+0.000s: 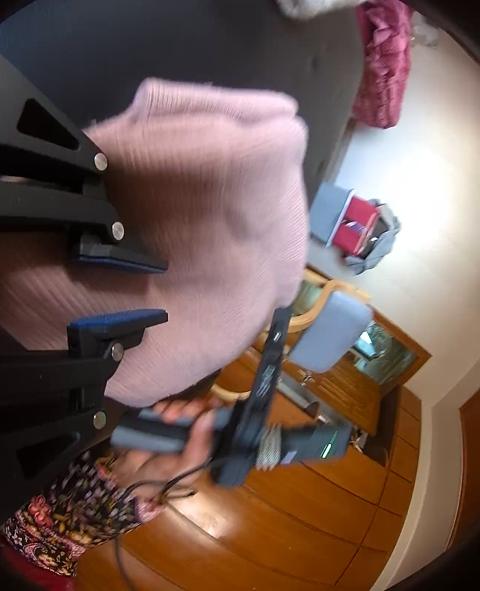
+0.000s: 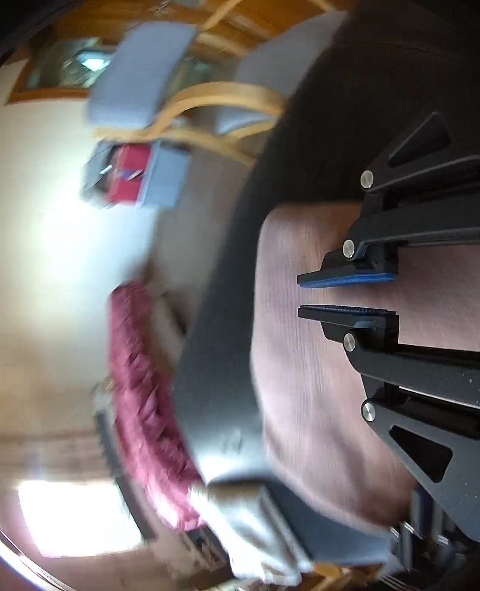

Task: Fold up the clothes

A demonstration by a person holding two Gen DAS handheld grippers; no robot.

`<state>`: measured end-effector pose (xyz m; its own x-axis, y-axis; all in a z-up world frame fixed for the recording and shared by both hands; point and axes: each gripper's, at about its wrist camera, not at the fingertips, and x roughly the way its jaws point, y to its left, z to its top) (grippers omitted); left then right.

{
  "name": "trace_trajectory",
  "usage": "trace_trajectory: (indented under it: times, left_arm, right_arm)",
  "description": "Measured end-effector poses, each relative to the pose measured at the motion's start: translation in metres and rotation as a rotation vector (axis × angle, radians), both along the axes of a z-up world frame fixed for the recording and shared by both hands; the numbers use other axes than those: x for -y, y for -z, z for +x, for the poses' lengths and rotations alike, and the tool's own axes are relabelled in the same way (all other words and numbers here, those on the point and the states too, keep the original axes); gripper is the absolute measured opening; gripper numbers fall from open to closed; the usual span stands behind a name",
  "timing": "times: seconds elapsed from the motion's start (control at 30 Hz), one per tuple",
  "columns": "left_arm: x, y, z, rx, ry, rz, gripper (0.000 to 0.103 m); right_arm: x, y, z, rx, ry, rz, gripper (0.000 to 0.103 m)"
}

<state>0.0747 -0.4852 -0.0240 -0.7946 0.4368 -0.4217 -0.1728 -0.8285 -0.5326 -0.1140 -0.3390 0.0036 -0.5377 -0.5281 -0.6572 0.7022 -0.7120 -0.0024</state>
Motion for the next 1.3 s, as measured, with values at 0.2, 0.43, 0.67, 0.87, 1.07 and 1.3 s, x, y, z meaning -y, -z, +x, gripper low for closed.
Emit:
trace_trajectory:
  times: [0.2,0.43,0.67,0.87,1.07,1.3]
  left_arm:
    - [0.061,-0.006,0.021,-0.023,-0.146,0.139,0.023]
    - [0.1,0.008,-0.008,0.148,-0.118,0.244,0.024]
    - [0.115,0.024,-0.045,0.25,-0.046,0.408,0.024]
    - [0.113,0.024,-0.073,0.311,0.06,0.448,0.026]
    - [0.122,0.017,-0.064,0.272,-0.031,0.411,0.027]
    - [0.127,0.03,-0.059,0.359,-0.036,0.408,0.027]
  right_arm:
    - [0.025,0.008,0.062,0.02,-0.235,-0.041,0.011]
    - [0.026,0.046,0.057,0.139,-0.24,-0.075,0.011]
    - [0.013,0.045,0.055,0.152,-0.247,-0.104,0.011]
    - [0.023,0.047,0.043,0.158,-0.249,-0.113,0.011]
    - [0.027,0.047,0.045,0.153,-0.246,-0.118,0.011]
    - [0.026,0.047,0.044,0.153,-0.248,-0.122,0.011]
